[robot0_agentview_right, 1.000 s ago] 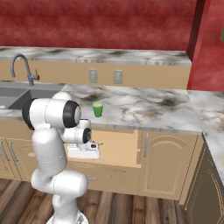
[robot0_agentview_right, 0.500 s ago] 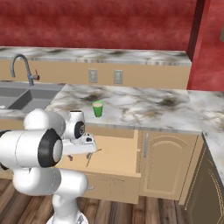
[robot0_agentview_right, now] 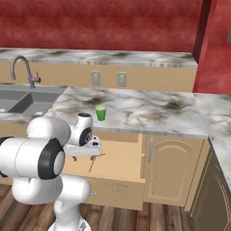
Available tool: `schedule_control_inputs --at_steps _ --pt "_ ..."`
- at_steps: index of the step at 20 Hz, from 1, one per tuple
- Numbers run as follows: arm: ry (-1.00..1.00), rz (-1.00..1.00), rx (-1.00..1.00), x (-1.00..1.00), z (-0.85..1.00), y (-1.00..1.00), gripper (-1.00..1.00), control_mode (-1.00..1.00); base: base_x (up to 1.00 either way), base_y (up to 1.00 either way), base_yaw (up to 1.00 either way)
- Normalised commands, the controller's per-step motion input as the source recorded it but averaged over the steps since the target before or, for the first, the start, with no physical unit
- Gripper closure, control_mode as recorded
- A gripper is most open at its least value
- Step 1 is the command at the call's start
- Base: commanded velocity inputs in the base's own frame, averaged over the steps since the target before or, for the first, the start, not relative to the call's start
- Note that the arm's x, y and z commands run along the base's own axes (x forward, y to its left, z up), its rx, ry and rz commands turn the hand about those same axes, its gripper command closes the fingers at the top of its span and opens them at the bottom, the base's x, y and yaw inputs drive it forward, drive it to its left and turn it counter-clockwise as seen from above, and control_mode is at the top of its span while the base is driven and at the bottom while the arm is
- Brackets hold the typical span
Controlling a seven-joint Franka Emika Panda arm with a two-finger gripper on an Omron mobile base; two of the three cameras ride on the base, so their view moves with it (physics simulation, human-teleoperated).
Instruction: Pick up the straw from the right drawer and put it inside the smoothie cup.
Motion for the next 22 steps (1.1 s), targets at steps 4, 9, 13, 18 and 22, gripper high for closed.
schedule_control_inputs --at_steps 4,9,13,18,22 --pt "0.00 -0.05 0.11 0.57 -0.13 0.00 -1.00 -1.00 0.00 0.00 0.00" --pt "0.00 -0.06 0.04 0.48 -0.16 0.05 -1.00 -1.00 0.00 0.00 0.00" --pt "0.00 -0.06 0.00 0.25 -0.26 0.08 -1.00 -1.00 0.00 0.00 0.00" --pt "0.00 -0.06 0.00 0.17 -0.31 0.15 -1.00 -1.00 0.00 0.00 0.00" --pt "0.00 -0.06 0.00 0.18 -0.35 0.11 -1.00 -1.00 0.00 0.00 0.00"
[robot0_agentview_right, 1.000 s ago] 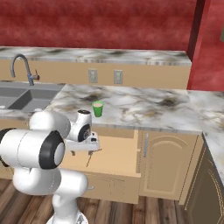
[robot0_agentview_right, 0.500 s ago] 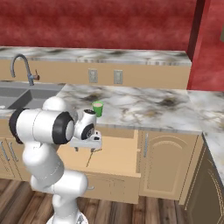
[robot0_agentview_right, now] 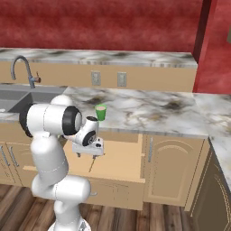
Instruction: Pick up the straw from the right drawer and put it inside the smoothie cup.
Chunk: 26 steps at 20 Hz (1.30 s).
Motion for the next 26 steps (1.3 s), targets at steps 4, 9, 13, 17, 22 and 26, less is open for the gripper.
schedule_control_inputs --at_steps 4,9,13,17,22,26 --pt "0.00 -0.04 0.00 0.27 -0.34 0.01 -1.00 -1.00 0.00 0.00 0.00" --pt "0.00 -0.04 0.00 0.29 -0.31 0.00 -1.00 -1.00 0.00 0.00 0.00" --pt "0.00 -0.02 0.00 0.27 -0.24 0.00 -1.00 -1.00 0.00 0.00 0.00" --pt "0.00 -0.01 0.00 0.25 -0.25 0.00 -1.00 -1.00 0.00 0.00 0.00" --pt "0.00 0.00 0.00 0.28 -0.26 0.00 -1.00 -1.00 0.00 0.00 0.00" --pt "0.01 0.00 0.00 0.28 -0.28 0.00 -1.00 -1.00 0.00 0.00 0.00"
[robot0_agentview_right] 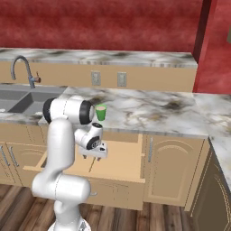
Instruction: Pick up the straw from the right drawer and put it inside the smoothie cup.
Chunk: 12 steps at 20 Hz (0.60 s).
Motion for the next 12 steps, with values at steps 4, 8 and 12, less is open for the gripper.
schedule_control_inputs --at_steps 4,8,12 --pt "0.01 0.00 0.00 0.26 -0.31 0.00 -1.00 -1.00 0.00 0.00 0.00" --pt "0.01 0.00 0.00 0.18 -0.37 0.00 -1.00 -1.00 0.00 0.00 0.00" --pt "0.00 0.00 0.00 0.04 -0.43 0.00 -1.00 -1.00 0.00 0.00 0.00"
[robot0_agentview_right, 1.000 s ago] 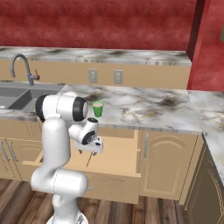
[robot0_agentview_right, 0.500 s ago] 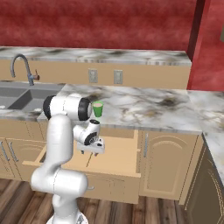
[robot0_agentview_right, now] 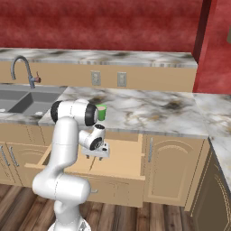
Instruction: Pick up the straw from the right drawer and put it inside the smoothie cup.
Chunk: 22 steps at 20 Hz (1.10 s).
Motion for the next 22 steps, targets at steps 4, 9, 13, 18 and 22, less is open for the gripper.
schedule_control_inputs --at_steps 4,9,13,18,22 --pt "0.00 0.00 -0.01 0.00 -0.47 0.00 -1.00 -1.00 0.00 0.00 0.00" --pt "0.02 0.00 -0.06 -0.25 -0.61 0.00 1.00 -1.00 0.00 0.00 0.00" --pt "0.05 0.00 -0.07 -0.72 -0.51 0.00 1.00 -1.00 0.00 0.00 0.00" --pt "0.00 0.00 -0.04 -0.96 -0.43 0.00 1.00 -1.00 0.00 0.00 0.00" --pt "0.00 0.00 0.00 -0.94 -0.19 0.00 1.00 -1.00 0.00 0.00 0.00"
